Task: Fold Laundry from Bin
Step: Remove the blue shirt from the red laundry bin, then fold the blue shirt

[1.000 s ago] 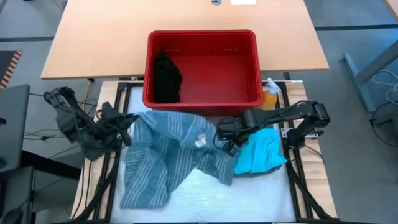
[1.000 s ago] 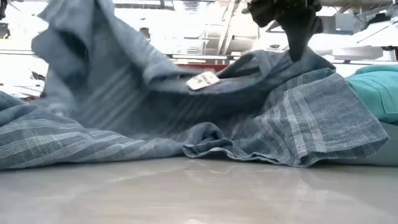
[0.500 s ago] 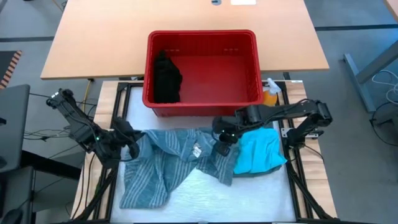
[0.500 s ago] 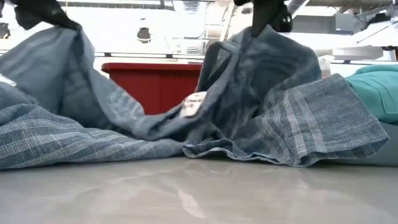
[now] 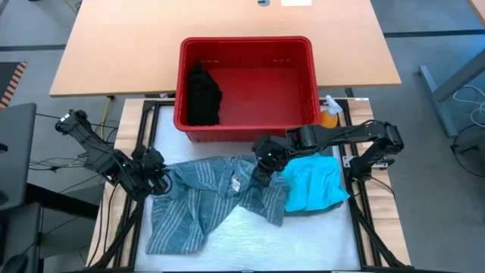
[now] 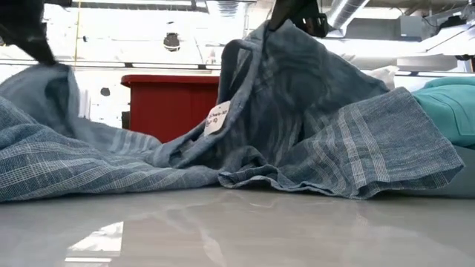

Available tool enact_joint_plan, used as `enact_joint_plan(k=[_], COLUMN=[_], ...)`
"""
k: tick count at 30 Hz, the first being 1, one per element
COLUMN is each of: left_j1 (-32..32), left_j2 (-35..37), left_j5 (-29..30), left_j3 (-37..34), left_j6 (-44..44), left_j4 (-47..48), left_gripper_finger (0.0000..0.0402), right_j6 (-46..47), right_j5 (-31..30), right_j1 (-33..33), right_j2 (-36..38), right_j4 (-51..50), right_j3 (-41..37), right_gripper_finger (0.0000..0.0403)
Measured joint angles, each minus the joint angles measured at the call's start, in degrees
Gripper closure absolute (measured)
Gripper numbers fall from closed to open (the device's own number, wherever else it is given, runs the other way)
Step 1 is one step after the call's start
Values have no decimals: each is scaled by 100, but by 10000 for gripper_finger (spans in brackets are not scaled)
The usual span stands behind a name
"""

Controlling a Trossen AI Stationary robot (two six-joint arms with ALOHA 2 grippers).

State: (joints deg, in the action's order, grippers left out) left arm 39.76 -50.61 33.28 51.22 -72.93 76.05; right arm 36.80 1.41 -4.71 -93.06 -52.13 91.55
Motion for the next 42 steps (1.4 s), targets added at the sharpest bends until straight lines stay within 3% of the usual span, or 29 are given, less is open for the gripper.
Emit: enact_joint_plan(k=[3,6,9,15,18,21,27,31,38,42], left_j1=[-72,-131,-131,-216,-599,-1122,-1842,-2032,-2228,-2335], left_j2=[4,3,2,-96,-494,-1156,-2438,-3184,-4147,-4420], left_j5=[-255,384,1296,2297,2077,1714,896,441,237,-14], left_j3=[11,184,405,724,726,730,967,1434,2378,2591], left_j6=[-244,-264,985,4228,5570,6035,5796,6360,6777,6765], left_j4=[38,-723,-2081,-5179,-6611,-7523,-7824,-7752,-6387,-6259], left_gripper_finger=[264,227,211,208,207,207,207,207,207,207], right_j6=[2,21,22,24,24,24,-10,-85,-149,-223], right_j5=[0,-2,0,0,0,0,0,2,3,7], right_j1=[-13,-13,-17,-14,-13,-13,-13,-13,-13,-13], right_j2=[0,0,0,0,0,0,0,-2,-2,-2], right_j4=[20,111,197,180,191,191,183,164,139,137], right_j3=[0,0,0,0,0,0,0,0,0,0], right_gripper_finger=[374,374,374,374,374,374,374,374,374,374])
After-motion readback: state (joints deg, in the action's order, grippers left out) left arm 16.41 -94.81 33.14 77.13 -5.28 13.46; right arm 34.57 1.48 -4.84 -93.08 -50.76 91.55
